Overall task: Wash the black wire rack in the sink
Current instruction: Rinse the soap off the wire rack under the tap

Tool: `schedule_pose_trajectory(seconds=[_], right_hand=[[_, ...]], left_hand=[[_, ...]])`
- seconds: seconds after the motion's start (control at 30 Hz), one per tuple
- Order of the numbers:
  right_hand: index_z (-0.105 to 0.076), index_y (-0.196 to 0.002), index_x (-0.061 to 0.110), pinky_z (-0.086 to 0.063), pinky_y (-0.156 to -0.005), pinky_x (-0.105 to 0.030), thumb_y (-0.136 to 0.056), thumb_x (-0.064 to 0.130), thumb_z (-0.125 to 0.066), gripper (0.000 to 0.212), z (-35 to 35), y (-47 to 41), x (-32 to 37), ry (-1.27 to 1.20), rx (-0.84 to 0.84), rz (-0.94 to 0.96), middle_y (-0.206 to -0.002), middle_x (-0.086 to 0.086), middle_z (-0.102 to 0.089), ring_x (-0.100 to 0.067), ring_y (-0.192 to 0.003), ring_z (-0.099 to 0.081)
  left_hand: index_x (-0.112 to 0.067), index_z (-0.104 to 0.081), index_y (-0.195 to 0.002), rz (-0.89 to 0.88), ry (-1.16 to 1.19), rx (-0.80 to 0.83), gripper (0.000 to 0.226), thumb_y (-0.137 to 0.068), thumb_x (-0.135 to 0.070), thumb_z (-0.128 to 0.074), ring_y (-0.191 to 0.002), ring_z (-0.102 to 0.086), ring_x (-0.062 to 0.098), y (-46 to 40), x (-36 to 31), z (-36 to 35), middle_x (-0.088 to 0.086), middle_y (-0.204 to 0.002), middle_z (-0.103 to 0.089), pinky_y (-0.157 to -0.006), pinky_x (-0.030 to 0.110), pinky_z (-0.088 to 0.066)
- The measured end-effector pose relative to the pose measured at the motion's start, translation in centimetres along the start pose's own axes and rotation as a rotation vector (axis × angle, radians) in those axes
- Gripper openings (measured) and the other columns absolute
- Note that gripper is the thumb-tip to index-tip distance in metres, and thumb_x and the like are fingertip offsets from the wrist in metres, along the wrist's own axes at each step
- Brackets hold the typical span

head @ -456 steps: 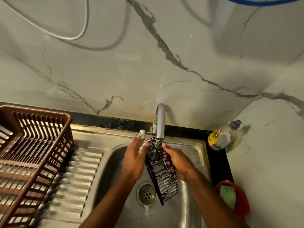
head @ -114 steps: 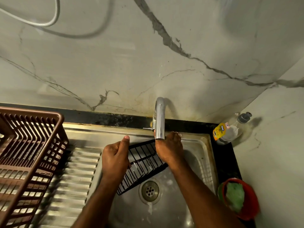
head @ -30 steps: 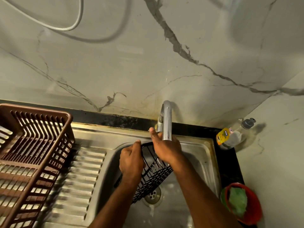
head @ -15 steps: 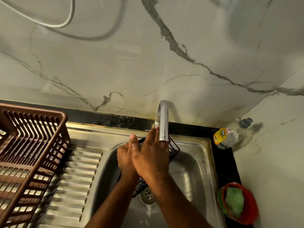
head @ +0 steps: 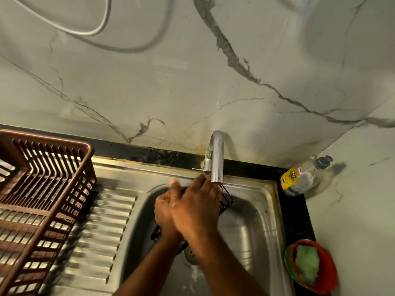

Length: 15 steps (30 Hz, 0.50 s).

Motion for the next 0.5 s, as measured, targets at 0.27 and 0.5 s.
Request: schedule_pose_trajectory(seconds=[0.27,0.5], right_hand=[[-0.007,-0.16,0.004,-0.002,-0.127,-0.048,-0.091,0.08,-0.006,0.102,1.0,-3.1,-2.1,-0.067,0.047,-0.076,-0.167,-0.022,-0.008,-0.034,-0.156,-0.002],[-0.047,-0.14,-0.001,-0.043,-0.107,-0.042,-0.089,0.072,-0.041,0.089,0.7,-7.8,-6.2,-0.16,0.006,-0.286,-0.139,-0.023,-0.052,-0.036,-0.127,-0.049]], left_hand=[[0.001,-0.061,-0.071,-0.052,0.018,0.086,0.045,-0.106,-0.027,-0.052,-0.053,-0.057,0.032,0.6,-0.5,0.3,0.025,-0.063,-0.061,-0.053,0.041,-0.048],[0.006,-0.056,-0.073,-0.07,-0.042,0.066,0.067,-0.092,-0.058,-0.049,-0.056,-0.055,0.05,0.7,-0.1,1.0,0.033,-0.065,-0.057,-0.057,0.061,-0.051]])
Point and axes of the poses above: each hand's wrist, its own y-axis away from the middle knuckle, its own z-axis out of the back of the hand, x = y × z, the point moved 1 cm from there along -y, towards the middle knuckle
